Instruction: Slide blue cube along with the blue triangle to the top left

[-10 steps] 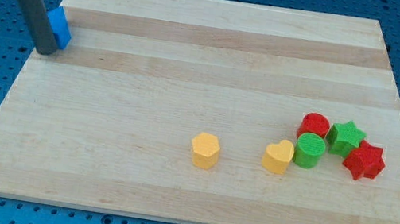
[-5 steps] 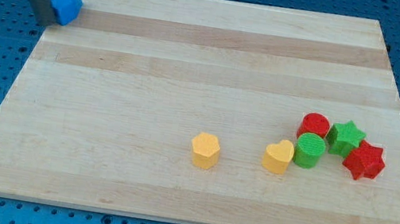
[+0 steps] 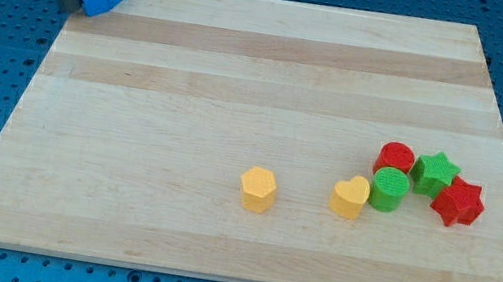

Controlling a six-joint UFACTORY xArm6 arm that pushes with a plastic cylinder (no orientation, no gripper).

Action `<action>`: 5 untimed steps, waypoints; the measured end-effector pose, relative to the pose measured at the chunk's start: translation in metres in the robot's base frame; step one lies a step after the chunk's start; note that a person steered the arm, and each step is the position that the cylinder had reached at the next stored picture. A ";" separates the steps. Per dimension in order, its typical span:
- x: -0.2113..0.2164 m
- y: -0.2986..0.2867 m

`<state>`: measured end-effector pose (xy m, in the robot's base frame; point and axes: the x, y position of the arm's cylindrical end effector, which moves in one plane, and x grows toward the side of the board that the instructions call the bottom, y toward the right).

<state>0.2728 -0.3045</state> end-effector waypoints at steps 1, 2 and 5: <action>0.004 0.000; 0.006 0.000; -0.029 0.000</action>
